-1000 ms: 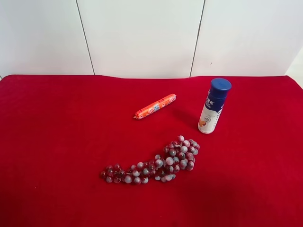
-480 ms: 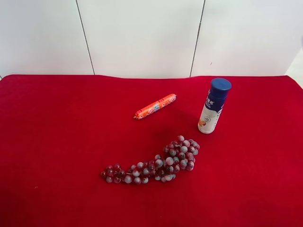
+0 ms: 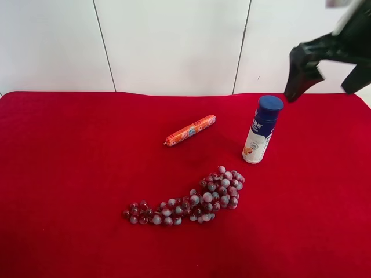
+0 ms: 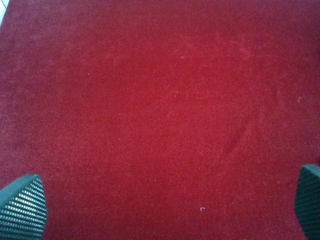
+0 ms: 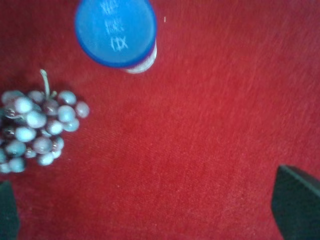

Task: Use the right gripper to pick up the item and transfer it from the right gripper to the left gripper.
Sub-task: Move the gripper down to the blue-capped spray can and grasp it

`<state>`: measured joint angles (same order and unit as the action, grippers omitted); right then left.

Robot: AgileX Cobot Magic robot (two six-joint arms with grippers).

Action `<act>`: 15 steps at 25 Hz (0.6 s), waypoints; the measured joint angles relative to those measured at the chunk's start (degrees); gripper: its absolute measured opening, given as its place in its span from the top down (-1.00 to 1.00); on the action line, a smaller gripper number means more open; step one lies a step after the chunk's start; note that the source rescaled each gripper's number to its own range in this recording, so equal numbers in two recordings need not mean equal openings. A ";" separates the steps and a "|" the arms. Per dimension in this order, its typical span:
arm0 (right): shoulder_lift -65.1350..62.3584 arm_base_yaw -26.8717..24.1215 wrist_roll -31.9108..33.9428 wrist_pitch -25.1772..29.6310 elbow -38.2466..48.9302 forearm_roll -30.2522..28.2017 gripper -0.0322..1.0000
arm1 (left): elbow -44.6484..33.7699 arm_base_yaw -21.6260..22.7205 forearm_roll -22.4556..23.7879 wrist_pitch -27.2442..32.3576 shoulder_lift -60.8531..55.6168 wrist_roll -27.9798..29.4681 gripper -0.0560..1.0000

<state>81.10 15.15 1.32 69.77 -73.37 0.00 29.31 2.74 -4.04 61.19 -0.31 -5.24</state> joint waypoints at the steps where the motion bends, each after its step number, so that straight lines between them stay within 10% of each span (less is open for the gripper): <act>1: 1.23 0.00 0.02 -0.07 0.00 0.00 -1.00 | 0.00 0.00 0.00 0.00 0.00 0.00 -1.00; 15: 11.27 0.00 0.39 -6.06 -1.34 0.00 -1.00 | 0.00 0.00 0.00 0.00 0.00 0.00 -1.00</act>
<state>92.37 15.15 1.71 63.72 -74.71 0.00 29.31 2.74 -4.04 61.19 -0.31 -5.24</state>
